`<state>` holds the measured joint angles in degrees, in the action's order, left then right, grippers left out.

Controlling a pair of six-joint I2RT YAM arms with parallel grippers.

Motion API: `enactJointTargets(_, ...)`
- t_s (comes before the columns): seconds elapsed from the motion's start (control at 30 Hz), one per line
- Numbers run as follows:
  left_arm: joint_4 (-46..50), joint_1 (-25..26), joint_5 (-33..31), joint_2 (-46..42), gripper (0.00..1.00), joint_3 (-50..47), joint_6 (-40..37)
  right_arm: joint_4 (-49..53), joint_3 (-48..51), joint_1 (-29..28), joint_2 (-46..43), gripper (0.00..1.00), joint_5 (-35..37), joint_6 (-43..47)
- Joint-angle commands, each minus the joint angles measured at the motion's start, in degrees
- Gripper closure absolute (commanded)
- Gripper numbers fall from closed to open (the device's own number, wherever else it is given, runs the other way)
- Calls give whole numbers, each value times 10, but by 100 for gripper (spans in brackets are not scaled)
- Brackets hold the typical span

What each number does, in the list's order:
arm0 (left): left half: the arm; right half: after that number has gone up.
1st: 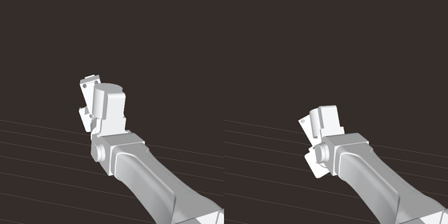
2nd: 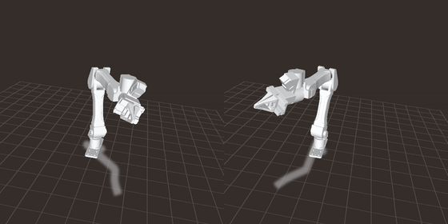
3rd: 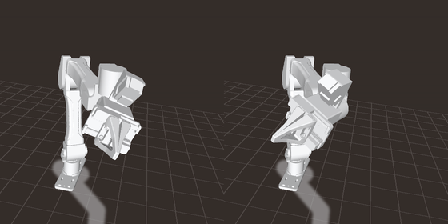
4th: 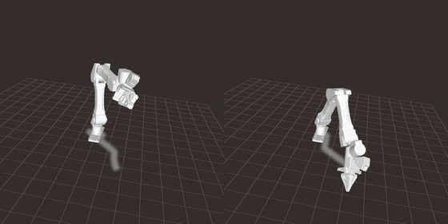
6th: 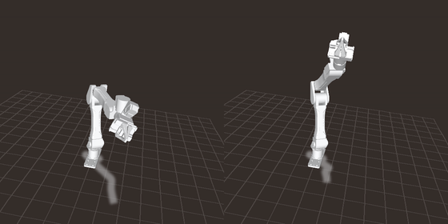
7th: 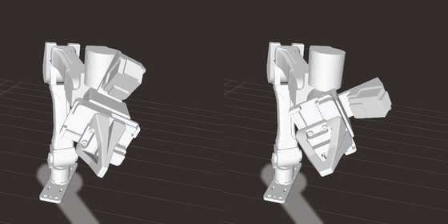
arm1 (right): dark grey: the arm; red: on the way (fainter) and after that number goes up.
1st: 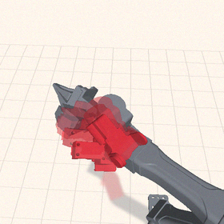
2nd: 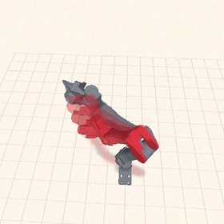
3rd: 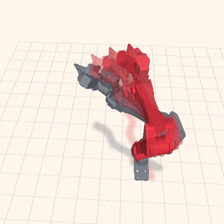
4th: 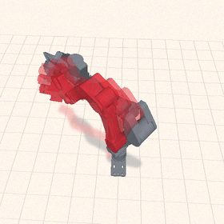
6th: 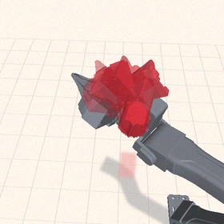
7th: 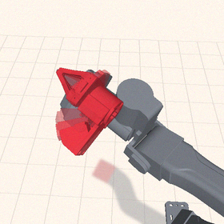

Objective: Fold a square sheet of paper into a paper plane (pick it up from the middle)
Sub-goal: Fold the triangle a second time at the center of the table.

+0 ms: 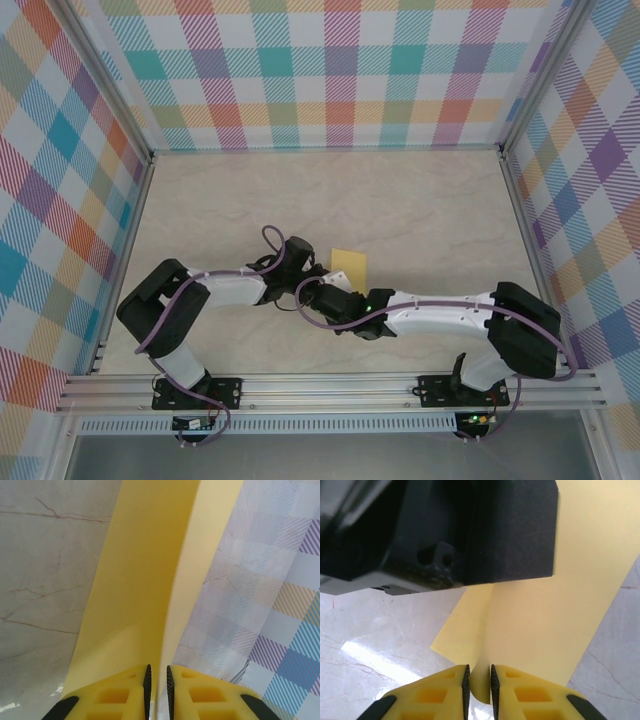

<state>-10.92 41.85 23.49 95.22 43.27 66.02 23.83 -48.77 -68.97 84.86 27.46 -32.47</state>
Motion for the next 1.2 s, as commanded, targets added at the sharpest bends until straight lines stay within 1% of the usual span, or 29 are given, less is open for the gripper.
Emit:
enactJointTargets(0.0,6,-5,2,-14,81,-2,-5,-2,10,1,-29,84,8,2)
enactJointTargets(0.03,8,-4,2,-15,81,-1,-7,-2,10,1,-32,86,4,6)
enactJointTargets(0.1,11,-4,-3,-17,79,-1,-7,-2,12,5,-38,93,-4,11)
enactJointTargets(0.2,38,-5,-26,-30,70,-2,-12,-11,23,19,-46,100,-35,19)
enactJointTargets(0.23,49,-5,-35,-37,66,-4,-14,-17,28,27,-51,100,-51,22)
enactJointTargets(0.3,73,-5,-57,-56,62,-10,-20,-29,39,46,-64,100,-84,28)
enactJointTargets(0.37,103,-5,-77,-77,52,-13,-28,-41,49,65,-76,100,-122,40)
enactJointTargets(0.43,128,-3,-98,-100,50,-17,-32,-49,54,85,-84,100,-159,48)
enactJointTargets(0.47,135,0,-108,-112,47,-21,-33,-51,56,95,-89,100,-174,53)
enactJointTargets(0.5,140,2,-113,-123,47,-24,-34,-57,60,105,-93,100,-194,58)
enactJointTargets(0.6,158,13,-124,-145,52,-31,-45,-79,76,145,-109,100,-261,65)
enactJointTargets(0.67,173,24,-129,-152,58,-31,-52,-83,82,164,-120,100,-281,70)
enactJointTargets(0.8,147,50,-120,-140,68,-38,-57,-100,101,212,-130,100,-355,81)
enactJointTargets(0.93,138,82,-119,-104,74,-20,-63,-93,104,229,-123,99,-366,86)
enactJointTargets(1.03,136,101,-122,-74,76,0,-66,-90,105,237,-118,99,-360,86)
enactJointTargets(1.1,162,110,-145,-58,80,15,-60,-89,105,241,-115,99,-354,82)
enactJointTargets(1.17,171,114,-162,-48,82,17,-51,-86,105,242,-112,99,-342,74)
